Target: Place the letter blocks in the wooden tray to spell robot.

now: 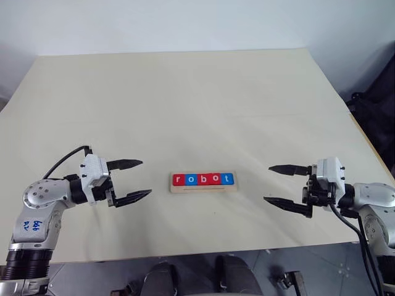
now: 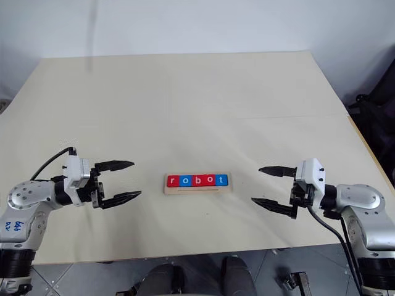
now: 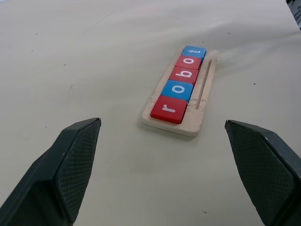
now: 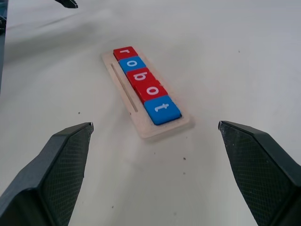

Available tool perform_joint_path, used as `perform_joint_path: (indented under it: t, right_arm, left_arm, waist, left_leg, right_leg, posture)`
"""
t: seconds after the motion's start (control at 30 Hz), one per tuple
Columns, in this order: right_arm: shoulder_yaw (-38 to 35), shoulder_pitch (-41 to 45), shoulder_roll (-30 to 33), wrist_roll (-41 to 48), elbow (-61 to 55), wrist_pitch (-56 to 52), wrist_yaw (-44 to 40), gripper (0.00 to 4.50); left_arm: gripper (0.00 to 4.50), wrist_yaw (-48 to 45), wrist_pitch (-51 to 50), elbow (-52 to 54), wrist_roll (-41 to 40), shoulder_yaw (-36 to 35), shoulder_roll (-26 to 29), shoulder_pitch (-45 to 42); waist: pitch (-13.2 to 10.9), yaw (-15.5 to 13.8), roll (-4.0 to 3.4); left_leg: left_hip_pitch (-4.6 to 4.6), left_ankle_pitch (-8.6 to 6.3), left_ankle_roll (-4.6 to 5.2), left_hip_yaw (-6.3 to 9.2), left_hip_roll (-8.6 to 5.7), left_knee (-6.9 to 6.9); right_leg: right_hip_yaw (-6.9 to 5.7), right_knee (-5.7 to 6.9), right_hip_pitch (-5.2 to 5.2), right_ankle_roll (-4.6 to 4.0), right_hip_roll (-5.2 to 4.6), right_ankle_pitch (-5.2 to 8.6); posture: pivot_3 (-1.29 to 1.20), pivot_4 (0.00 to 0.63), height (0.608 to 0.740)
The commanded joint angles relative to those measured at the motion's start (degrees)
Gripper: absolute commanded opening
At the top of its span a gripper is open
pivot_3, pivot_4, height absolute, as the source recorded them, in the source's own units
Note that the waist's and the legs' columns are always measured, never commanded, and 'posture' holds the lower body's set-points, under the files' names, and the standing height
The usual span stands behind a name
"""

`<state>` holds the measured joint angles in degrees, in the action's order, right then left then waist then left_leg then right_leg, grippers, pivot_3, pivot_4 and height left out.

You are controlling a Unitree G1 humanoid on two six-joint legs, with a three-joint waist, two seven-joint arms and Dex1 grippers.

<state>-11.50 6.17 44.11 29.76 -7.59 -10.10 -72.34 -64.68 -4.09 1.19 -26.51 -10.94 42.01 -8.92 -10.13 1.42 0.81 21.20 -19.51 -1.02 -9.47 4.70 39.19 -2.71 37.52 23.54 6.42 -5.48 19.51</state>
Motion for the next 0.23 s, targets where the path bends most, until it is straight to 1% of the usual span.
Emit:
perform_joint_path:
  t: [0.03,0.23]
  right_arm:
    - [-0.26,0.49,0.07,1.01,-1.65,0.28,0.17,4.46]
    - [-0.03,0.73,0.30,0.40,-0.64,0.52,0.15,4.46]
  left_arm:
    - [4.50,0.13,0.43,0.38,-0.63,-0.77,-0.20,-0.85]
    - [4.50,1.17,0.86,0.25,-0.49,-1.08,-1.17,-1.23]
  waist:
    - [0.00,-0.01,0.00]
    - [0.00,-0.02,0.00]
  left_leg:
    - [0.00,0.00,0.00,0.00,0.00,0.00]
    - [0.00,0.00,0.00,0.00,-0.01,0.01]
  right_leg:
    - [0.00,0.00,0.00,0.00,0.00,0.00]
    - [0.00,0.00,0.00,0.00,0.00,0.00]
  posture:
    - [0.00,0.150,0.740]
    - [0.00,0.150,0.740]
